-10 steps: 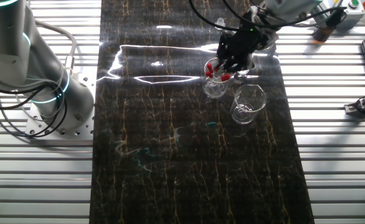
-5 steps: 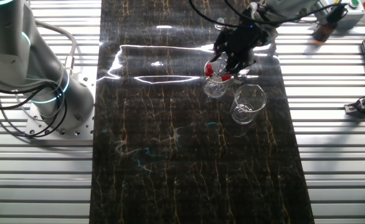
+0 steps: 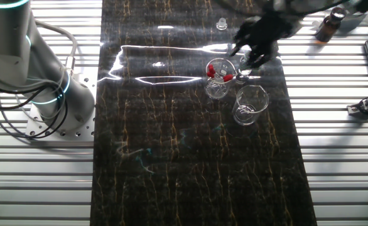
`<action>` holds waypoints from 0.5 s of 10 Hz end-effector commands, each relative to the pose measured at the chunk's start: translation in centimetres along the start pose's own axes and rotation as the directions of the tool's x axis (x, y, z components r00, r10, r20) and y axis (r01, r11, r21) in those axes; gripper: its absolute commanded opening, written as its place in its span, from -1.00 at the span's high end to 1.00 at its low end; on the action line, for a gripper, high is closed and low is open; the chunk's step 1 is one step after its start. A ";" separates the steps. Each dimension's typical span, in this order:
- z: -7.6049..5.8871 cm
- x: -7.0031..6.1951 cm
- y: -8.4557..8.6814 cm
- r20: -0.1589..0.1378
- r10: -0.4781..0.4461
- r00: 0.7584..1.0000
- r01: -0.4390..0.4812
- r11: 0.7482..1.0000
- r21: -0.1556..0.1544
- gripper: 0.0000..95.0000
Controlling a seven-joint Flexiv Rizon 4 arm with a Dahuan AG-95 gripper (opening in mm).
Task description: Transfer liquid using a dropper
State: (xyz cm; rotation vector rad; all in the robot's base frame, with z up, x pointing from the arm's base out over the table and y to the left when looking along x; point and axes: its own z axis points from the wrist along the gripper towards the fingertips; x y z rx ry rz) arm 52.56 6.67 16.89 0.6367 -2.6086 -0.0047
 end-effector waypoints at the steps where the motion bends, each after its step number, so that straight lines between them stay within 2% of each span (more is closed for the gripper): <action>1: -1.4 -1.7 -0.9 0.071 0.063 0.996 -0.064 0.998 0.024 0.20; 2: -1.9 -2.4 -0.9 0.075 0.069 0.995 -0.070 0.997 0.022 0.60; 5: -2.7 -3.2 -0.9 0.072 0.065 0.995 -0.066 0.998 0.018 0.60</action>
